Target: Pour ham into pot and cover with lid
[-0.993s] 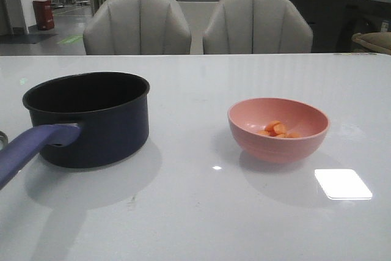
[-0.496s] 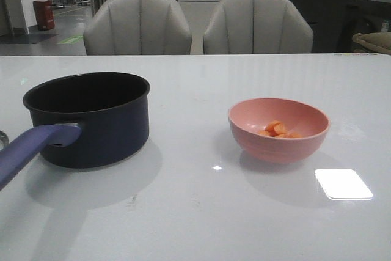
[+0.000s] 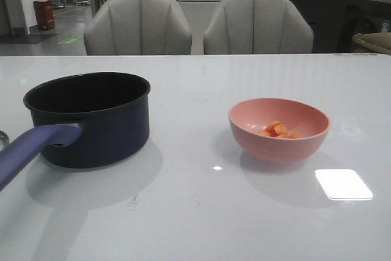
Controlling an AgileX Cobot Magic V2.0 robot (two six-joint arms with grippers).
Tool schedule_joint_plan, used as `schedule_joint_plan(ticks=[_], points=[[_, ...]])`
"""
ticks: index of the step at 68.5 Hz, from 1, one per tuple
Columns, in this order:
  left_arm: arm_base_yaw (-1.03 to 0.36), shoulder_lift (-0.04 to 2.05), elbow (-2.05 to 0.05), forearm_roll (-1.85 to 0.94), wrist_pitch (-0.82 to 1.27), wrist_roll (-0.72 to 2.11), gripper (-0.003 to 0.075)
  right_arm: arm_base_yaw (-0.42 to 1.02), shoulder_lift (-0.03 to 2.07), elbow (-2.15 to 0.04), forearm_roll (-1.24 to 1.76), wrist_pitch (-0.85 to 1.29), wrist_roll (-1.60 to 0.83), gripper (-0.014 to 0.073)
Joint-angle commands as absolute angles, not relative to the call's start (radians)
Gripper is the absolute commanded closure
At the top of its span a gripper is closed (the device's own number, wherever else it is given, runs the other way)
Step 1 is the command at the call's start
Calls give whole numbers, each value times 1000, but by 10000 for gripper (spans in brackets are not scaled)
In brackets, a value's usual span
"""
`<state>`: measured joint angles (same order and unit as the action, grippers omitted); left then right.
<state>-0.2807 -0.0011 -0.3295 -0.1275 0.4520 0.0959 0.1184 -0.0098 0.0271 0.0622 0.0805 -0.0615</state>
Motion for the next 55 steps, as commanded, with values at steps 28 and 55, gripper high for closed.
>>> schedule_joint_plan(ticks=[28, 55], points=[[-288, -2, -345, -166, 373, 94, 82, 119, 151, -238, 85, 163, -51, 448], [-288, -2, -345, -164, 370, 94, 82, 118, 346, -292, 85, 188, -51, 445]])
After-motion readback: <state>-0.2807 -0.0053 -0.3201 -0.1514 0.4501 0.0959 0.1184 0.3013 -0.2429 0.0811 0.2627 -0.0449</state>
